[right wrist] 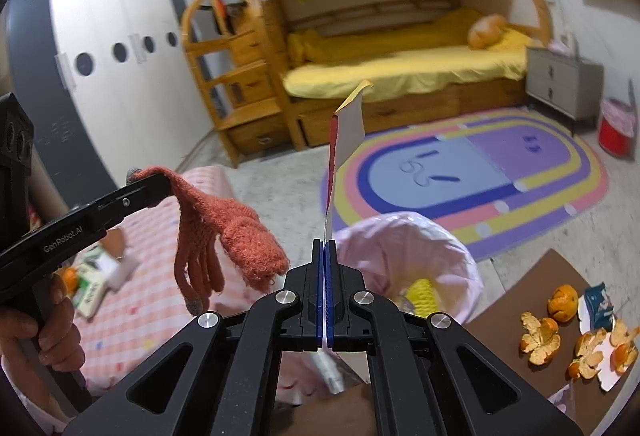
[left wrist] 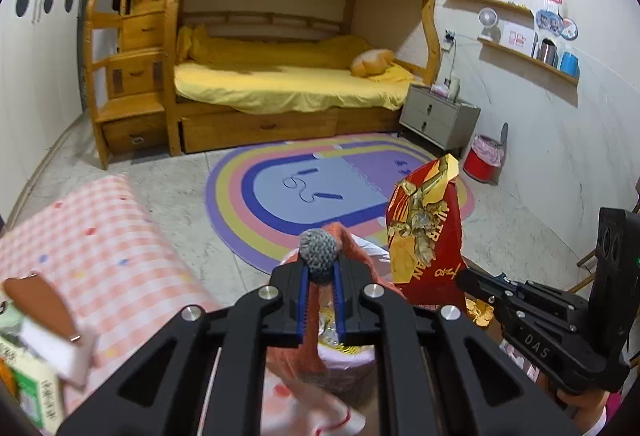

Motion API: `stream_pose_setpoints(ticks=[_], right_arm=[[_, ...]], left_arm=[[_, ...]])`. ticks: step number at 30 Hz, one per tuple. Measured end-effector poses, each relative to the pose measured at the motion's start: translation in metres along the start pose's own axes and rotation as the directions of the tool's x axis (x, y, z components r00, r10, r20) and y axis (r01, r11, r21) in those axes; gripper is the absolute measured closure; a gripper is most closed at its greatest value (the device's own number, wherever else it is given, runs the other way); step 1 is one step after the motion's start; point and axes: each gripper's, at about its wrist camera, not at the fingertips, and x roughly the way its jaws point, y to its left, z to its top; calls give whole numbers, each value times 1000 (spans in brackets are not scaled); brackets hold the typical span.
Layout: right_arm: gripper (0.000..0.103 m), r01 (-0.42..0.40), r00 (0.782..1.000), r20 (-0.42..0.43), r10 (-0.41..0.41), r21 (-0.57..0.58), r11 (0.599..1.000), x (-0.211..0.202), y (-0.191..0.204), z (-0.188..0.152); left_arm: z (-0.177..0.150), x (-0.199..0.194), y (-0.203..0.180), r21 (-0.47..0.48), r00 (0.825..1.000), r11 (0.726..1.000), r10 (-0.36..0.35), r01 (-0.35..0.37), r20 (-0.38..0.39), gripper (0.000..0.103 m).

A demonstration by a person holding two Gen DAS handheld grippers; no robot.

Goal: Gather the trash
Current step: 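Grasp the orange glove with the left gripper while right carries bag to wastebasket, then hold glove and bag over the wastebasket and open both grippers, then move both grippers back over the table, left toward the orange peel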

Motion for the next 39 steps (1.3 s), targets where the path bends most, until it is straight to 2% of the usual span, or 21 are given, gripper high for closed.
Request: stream_pose_setpoints(ticks=[5, 11, 14, 15, 16, 17, 20, 25, 32, 39], right_arm=[[103, 55, 998, -15, -55, 32, 998, 27, -27, -1], [102, 84, 996, -40, -81, 71, 994, 61, -55, -2], [97, 90, 995, -47, -86, 90, 992, 72, -63, -1], [87, 92, 995, -54, -87, 94, 991, 74, -63, 0], [78, 96, 994, -55, -91, 104, 990, 75, -65, 0], [75, 103, 994, -51, -98, 110, 989, 73, -66, 0], [75, 101, 994, -41, -97, 134, 986, 61, -66, 2], [75, 69, 998, -18, -68, 124, 990, 34, -49, 9], [75, -7, 1000, -3, 7, 37, 999, 1, 8, 22], [75, -102, 993, -69, 95, -108, 989, -10, 93, 22]], left_arm=[[2, 50, -9, 21, 999, 1000, -15, 16, -52, 95], [3, 91, -12, 17, 992, 998, -62, 64, -114, 92], [2, 95, -10, 19, 990, 998, -60, 62, -124, 72], [2, 94, -9, 13, 991, 999, -51, 53, -122, 52], [2, 91, -7, 5, 993, 999, -51, 52, -108, 49], [2, 87, -4, -1, 994, 999, -51, 51, -100, 48], [6, 75, 0, -2, 996, 1000, -30, 30, -84, 48], [11, 34, 17, -22, 999, 999, 39, -40, -37, 48], [6, -36, 47, -73, 990, 987, 141, -140, -2, 47], [-17, -114, 85, -101, 962, 957, 272, -271, -8, 39]])
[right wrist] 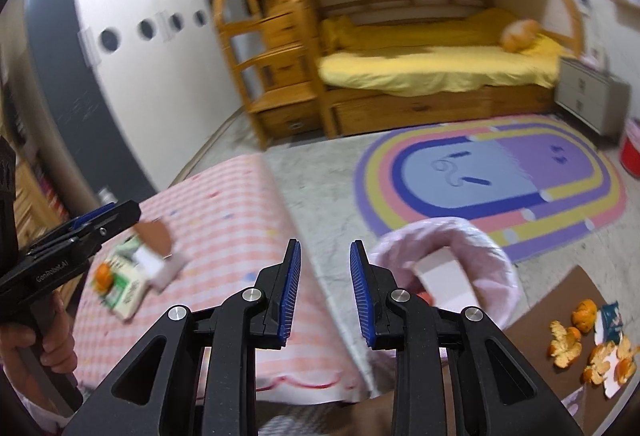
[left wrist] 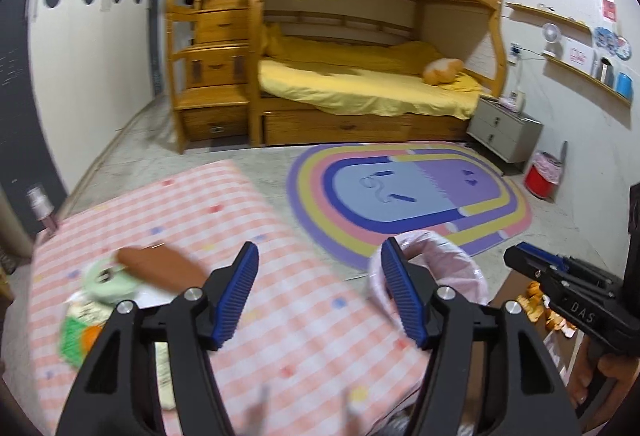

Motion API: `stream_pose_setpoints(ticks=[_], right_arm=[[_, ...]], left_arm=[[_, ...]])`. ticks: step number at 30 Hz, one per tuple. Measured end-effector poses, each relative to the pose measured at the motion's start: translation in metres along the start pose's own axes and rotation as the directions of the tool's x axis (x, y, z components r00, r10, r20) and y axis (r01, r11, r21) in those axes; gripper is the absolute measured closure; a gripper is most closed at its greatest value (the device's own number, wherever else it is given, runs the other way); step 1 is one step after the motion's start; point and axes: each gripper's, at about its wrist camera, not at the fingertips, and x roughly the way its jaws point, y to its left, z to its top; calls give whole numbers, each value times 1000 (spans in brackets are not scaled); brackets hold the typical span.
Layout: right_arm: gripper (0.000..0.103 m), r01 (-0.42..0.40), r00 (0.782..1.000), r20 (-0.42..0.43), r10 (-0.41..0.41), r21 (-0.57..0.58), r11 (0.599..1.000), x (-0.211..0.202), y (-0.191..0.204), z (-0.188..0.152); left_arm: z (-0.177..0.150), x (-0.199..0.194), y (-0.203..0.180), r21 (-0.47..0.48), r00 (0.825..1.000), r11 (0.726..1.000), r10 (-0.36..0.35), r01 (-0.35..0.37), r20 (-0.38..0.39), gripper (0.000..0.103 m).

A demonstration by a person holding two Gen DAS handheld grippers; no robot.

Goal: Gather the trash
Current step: 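Move both grippers back over the table, left toward the orange peel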

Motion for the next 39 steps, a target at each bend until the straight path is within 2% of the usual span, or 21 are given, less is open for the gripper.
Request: stream_pose_setpoints(ticks=[5, 12, 16, 20, 24, 26, 27, 28, 30, 35, 39], right_arm=[[75, -74, 997, -24, 72, -92, 993, 2, 59, 3], [68, -158, 987, -63, 149, -187, 970, 23, 129, 4], [67, -202, 979, -85, 188, -216, 955, 41, 154, 6], [67, -224, 974, -97, 206, -244, 943, 64, 172, 9], [67, -203, 979, -87, 186, -266, 942, 87, 174, 1], [67, -204, 977, -117, 178, -267, 942, 95, 171, -5], [67, -205, 976, -124, 178, -266, 942, 97, 171, -5], [66, -197, 978, -119, 171, -265, 944, 97, 169, -5], [61, -189, 980, -105, 167, -260, 947, 96, 167, -4], [57, -191, 979, -112, 168, -254, 948, 97, 165, -6], [54, -190, 980, -103, 170, -247, 950, 97, 163, -4]], left_arm=[[-18, -32, 47, -48, 993, 992, 115, -115, 1, 34], [-45, -54, 125, -149, 957, 946, 288, -288, -21, 33], [-54, -57, 159, -197, 941, 921, 337, -336, -32, 32], [-69, -54, 181, -215, 935, 910, 350, -353, -57, 31], [-80, -46, 186, -186, 937, 919, 335, -347, -96, 31], [-83, -42, 181, -159, 943, 930, 318, -330, -97, 31], [-84, -39, 177, -145, 946, 936, 310, -321, -93, 29], [-84, -38, 173, -135, 948, 940, 304, -314, -89, 22], [-85, -34, 163, -116, 951, 944, 300, -307, -79, 19], [-83, -17, 153, -104, 953, 949, 290, -299, -89, 18], [-86, 0, 153, -98, 943, 943, 305, -319, -131, 21]])
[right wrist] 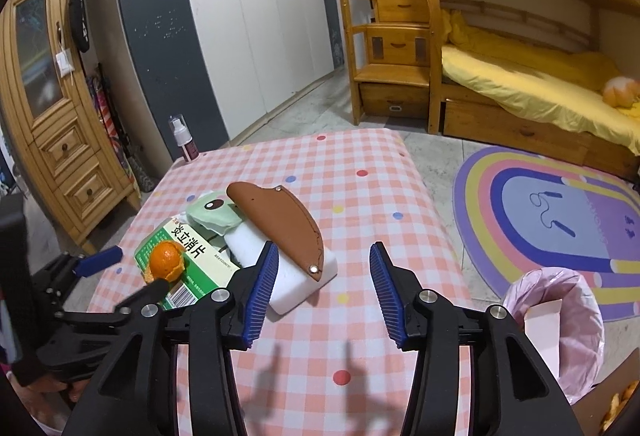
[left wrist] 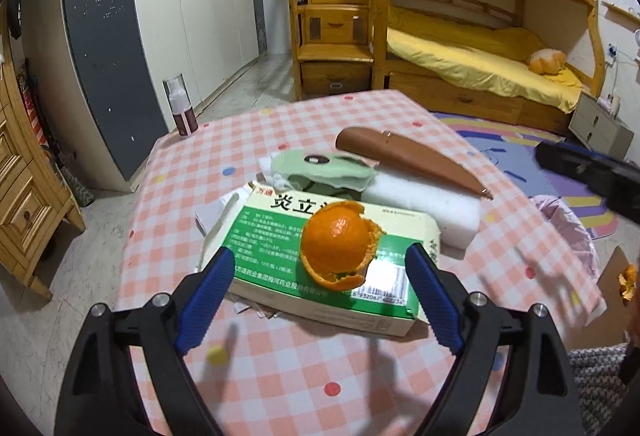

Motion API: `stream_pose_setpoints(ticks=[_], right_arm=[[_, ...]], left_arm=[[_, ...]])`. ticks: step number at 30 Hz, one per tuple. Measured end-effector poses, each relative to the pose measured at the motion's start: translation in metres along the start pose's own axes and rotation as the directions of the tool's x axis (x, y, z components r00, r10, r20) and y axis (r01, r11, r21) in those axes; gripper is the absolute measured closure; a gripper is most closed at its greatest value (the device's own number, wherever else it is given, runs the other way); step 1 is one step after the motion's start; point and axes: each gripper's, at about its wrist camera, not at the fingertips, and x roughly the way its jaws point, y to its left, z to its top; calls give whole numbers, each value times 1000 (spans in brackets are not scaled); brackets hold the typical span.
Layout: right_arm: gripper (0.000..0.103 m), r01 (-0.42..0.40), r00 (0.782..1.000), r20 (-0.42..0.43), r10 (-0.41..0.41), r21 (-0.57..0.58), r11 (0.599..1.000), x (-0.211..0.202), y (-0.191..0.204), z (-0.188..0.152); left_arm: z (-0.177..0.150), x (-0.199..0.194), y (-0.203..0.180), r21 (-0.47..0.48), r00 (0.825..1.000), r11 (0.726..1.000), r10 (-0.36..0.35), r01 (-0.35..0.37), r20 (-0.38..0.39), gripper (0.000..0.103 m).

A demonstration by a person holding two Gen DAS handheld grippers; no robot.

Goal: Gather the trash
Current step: 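Move both grippers back over the table, left toward the orange peel, then close the left gripper on the orange peel and lift it, then grasp the brown leather sheath with the right gripper while left holds the peel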

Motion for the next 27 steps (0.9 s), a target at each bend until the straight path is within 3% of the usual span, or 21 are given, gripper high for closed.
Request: stream_pose_setpoints(ticks=[8, 10, 13, 15, 18, 22, 27], right_arm=[[54, -22, 1000, -10, 23, 49, 999, 1, -11, -1], [54, -22, 1000, -14, 23, 48, 999, 2, -10, -2], [54, -20, 1000, -21, 21, 32, 999, 4, -7, -3], [53, -25, 999, -28, 26, 20, 999, 5, -5, -4], [42, -43, 998, -47, 42, -16, 999, 12, 2, -3], [31, -70, 995, -73, 64, -78, 994, 27, 12, 2], [26, -118, 988, -115, 105, -110, 987, 53, 19, 11]], left_arm=[[1, 17, -9, 42, 1000, 999, 26, -25, -10, 37], [1, 20, -11, 48, 1000, 999, 15, -13, -24, 56], [1, 15, -12, 42, 1000, 999, 0, 1, -20, 73], [2, 8, -9, 32, 1000, 999, -21, 21, -2, 75], [5, -2, -5, 7, 999, 999, -48, 48, 19, 76], [14, -9, 6, -12, 998, 1000, -23, 23, 62, 76], [30, -1, 20, -52, 998, 999, -2, 5, 60, 76]])
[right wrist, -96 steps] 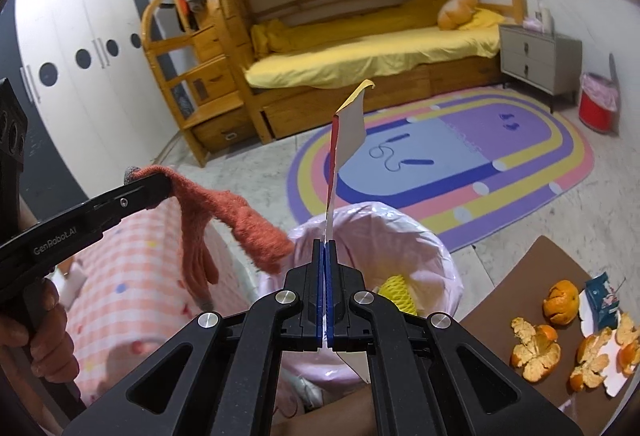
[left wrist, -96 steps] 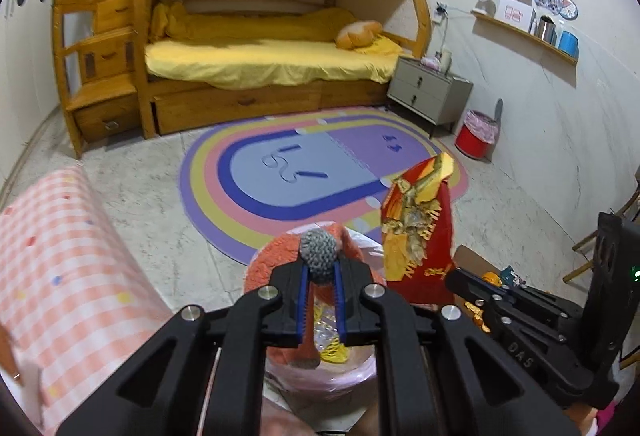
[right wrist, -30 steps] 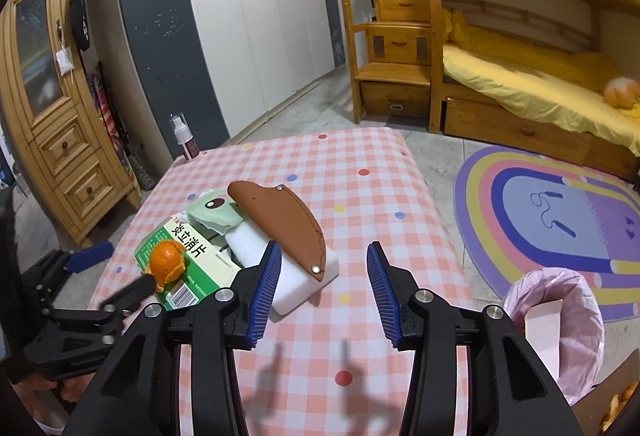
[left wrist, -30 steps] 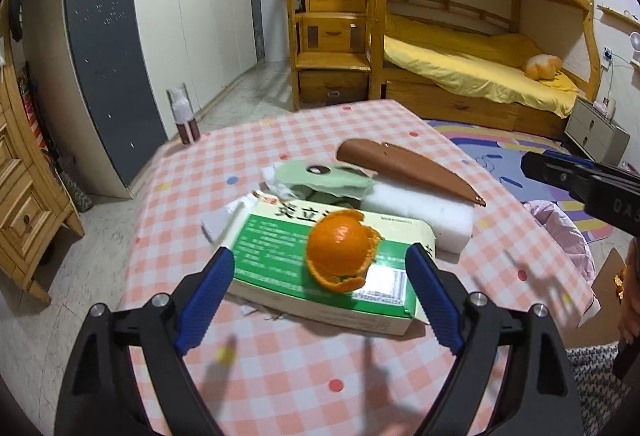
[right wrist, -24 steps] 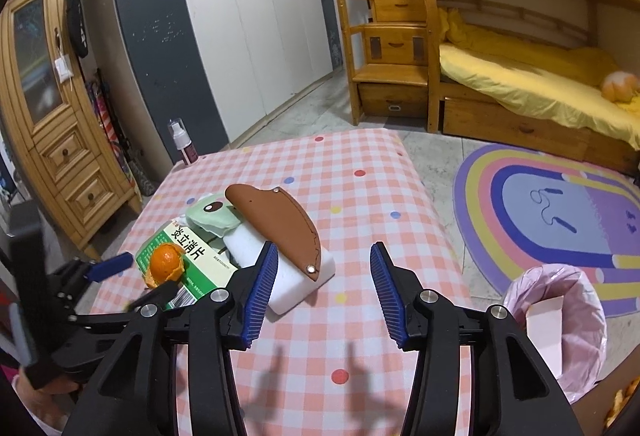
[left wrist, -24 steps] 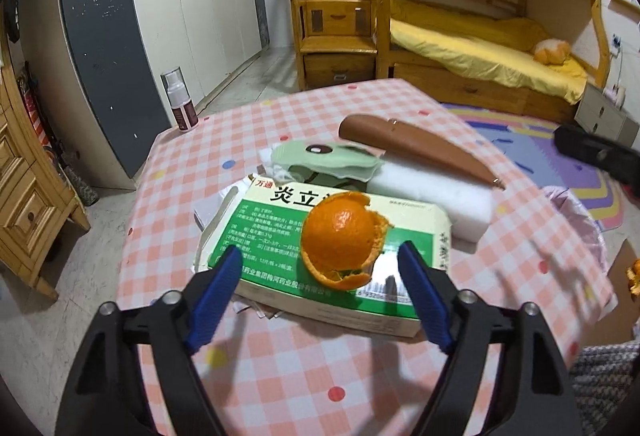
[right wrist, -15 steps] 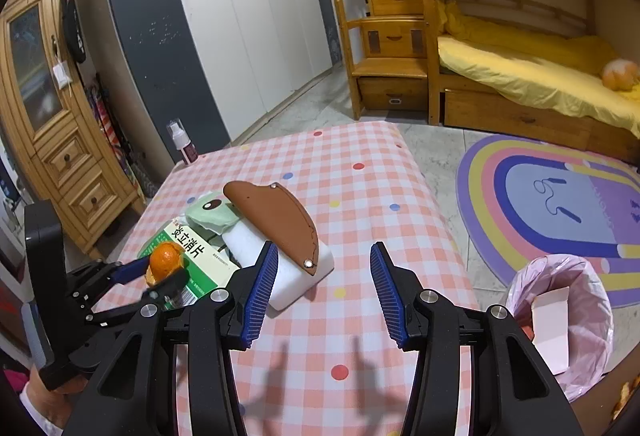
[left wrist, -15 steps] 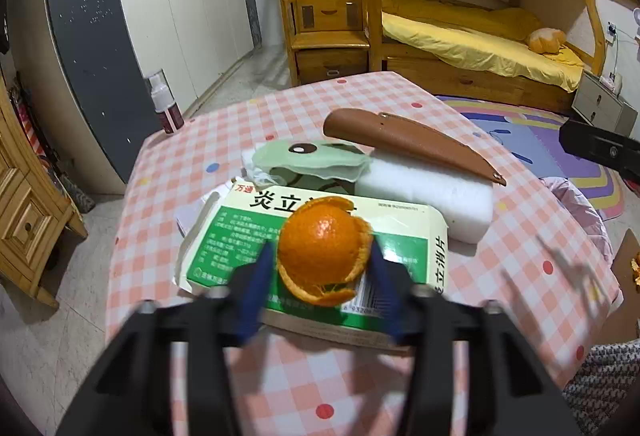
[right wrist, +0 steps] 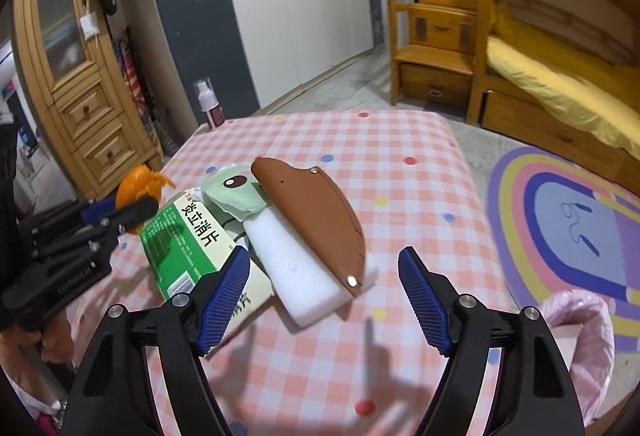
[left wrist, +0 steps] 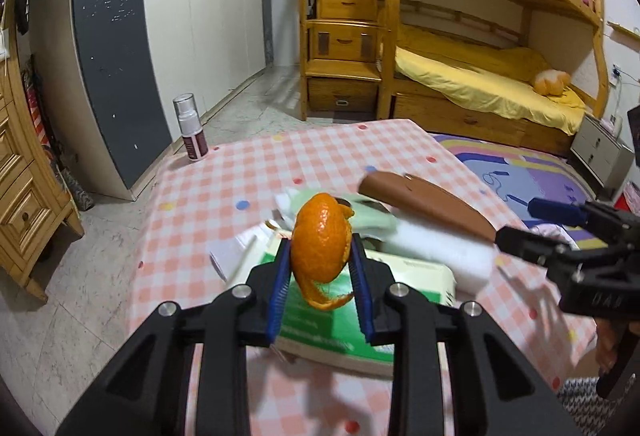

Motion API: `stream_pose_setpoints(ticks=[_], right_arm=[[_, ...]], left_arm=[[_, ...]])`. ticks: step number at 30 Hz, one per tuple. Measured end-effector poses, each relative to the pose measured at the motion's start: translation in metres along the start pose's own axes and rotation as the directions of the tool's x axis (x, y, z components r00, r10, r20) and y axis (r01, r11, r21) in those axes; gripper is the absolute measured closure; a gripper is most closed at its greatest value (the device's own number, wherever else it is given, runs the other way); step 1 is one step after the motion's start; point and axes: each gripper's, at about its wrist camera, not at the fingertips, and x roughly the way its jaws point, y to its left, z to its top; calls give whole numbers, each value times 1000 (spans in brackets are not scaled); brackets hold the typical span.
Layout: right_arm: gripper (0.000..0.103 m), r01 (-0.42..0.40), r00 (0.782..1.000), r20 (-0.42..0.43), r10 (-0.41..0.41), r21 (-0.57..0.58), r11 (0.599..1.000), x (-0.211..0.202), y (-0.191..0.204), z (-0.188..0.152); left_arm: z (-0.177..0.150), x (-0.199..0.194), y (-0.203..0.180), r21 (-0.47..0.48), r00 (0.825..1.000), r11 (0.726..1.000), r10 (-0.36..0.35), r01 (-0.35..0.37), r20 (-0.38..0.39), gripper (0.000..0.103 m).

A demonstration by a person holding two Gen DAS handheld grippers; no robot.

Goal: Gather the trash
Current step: 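Grasp the brown leather sheath with the right gripper while left holds the peel, then carry the orange peel and leather sheath over the wastebasket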

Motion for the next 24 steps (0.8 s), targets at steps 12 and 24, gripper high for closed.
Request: stream_pose_setpoints(ticks=[12, 24], right_arm=[[26, -56, 995, -89, 50, -71, 996, 61, -3, 24], [52, -13, 999, -54, 5, -156, 988, 49, 16, 22]], left_arm=[[19, 21, 22, -67, 999, 997, 33, -35, -25, 76], [13, 15, 26, -67, 999, 997, 37, -37, -13, 76]])
